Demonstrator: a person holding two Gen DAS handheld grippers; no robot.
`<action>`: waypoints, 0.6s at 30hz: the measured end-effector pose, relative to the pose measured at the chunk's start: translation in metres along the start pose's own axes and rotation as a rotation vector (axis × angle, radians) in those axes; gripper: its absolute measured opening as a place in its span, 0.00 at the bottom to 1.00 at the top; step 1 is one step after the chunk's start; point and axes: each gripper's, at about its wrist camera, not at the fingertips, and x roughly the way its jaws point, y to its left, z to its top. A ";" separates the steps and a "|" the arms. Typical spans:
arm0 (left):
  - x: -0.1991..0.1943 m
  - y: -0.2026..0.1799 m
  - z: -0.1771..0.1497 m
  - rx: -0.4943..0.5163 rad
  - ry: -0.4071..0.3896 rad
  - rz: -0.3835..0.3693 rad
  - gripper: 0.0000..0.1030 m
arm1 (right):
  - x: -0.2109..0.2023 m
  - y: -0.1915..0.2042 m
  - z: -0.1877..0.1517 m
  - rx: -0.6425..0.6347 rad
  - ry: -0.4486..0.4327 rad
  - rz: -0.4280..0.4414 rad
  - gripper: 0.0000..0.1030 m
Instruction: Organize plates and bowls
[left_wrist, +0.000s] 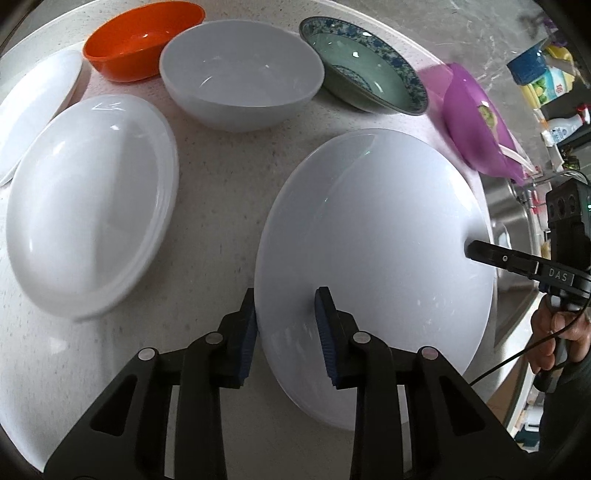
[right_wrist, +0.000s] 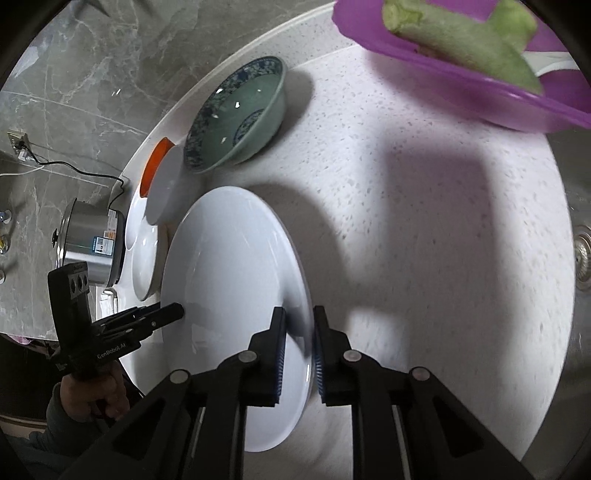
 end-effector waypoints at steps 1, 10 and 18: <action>-0.004 0.000 -0.003 0.003 0.000 -0.001 0.26 | -0.003 0.004 -0.004 0.005 -0.003 -0.004 0.16; -0.050 0.033 -0.055 0.028 0.017 -0.001 0.26 | 0.000 0.050 -0.054 0.047 -0.007 -0.015 0.16; -0.075 0.094 -0.113 0.040 0.058 0.009 0.26 | 0.036 0.089 -0.086 0.058 0.018 -0.016 0.17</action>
